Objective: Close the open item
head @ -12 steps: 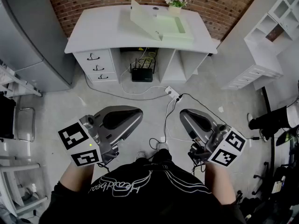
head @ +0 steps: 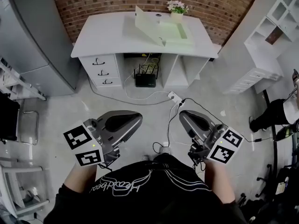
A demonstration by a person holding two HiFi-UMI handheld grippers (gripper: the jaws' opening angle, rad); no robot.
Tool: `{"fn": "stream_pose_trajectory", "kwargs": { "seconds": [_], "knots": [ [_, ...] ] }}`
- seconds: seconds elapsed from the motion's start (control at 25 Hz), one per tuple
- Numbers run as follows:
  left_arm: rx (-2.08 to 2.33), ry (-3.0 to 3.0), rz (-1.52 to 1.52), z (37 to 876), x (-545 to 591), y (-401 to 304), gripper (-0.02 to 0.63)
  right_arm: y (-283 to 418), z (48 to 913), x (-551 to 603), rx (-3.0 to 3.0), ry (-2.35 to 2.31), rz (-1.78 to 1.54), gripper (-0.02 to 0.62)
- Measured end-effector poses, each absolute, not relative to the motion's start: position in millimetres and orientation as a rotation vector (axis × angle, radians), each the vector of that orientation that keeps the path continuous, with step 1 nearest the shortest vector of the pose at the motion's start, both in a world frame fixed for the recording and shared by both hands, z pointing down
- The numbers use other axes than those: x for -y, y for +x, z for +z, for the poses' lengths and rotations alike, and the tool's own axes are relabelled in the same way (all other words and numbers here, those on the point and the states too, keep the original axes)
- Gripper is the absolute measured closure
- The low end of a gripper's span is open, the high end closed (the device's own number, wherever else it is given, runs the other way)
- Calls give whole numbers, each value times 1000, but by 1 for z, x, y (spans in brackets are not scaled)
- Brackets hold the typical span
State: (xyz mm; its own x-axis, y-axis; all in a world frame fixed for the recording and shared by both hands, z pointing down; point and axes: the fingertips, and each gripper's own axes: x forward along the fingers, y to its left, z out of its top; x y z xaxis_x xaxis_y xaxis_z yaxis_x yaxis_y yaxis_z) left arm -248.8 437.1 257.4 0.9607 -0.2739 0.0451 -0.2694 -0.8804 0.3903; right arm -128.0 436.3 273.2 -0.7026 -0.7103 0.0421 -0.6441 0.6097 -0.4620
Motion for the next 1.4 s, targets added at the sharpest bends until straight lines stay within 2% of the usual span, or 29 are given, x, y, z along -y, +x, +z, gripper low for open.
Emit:
{"fn": "stream_pose_trajectory", "kwargs": {
  "seconds": [0.84,1.4],
  "knots": [
    [411,2696,-88,240,-411,-236,604,-102,256,-408,-2634,-1074,-675,592],
    [468,2640,62,269,-280,-150,604,-27,283,-283,-2604,-1035,-767,592]
  ]
}}
